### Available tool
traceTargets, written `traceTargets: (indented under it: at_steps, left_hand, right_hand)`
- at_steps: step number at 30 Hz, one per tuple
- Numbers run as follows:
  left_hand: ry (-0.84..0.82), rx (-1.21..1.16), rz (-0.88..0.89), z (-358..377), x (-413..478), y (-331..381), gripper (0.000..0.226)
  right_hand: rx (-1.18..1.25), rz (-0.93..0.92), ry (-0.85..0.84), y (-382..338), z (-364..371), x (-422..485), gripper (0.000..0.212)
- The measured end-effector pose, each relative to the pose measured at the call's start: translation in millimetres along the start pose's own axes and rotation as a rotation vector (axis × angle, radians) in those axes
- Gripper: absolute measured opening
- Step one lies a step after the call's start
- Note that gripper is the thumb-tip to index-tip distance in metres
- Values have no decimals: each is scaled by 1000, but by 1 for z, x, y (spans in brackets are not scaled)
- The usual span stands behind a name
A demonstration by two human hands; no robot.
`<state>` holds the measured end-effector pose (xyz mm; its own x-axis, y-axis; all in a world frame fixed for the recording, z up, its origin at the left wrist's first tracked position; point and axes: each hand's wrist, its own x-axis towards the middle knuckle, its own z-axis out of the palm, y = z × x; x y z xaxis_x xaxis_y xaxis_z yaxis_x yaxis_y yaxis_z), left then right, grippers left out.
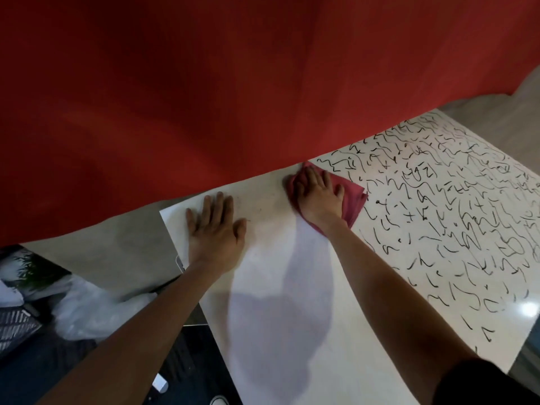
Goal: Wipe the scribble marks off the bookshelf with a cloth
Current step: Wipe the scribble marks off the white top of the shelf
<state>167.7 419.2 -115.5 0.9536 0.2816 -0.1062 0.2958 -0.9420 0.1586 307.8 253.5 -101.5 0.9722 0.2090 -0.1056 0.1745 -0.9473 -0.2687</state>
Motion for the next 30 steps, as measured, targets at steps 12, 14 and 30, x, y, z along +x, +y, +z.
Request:
traceTargets:
  at_steps: [12, 14, 30]
  left_hand:
    - [23, -8, -4, 3, -1, -1, 74]
    - [29, -15, -3, 3, 0, -1, 76]
    - [-38, 26, 2, -6, -5, 3, 63]
  right_hand:
    - [-85, -31, 19, -9, 23, -110, 82]
    - [-52, -26, 18, -8, 20, -90, 72]
    - [-59, -41, 79, 3, 22, -135, 70]
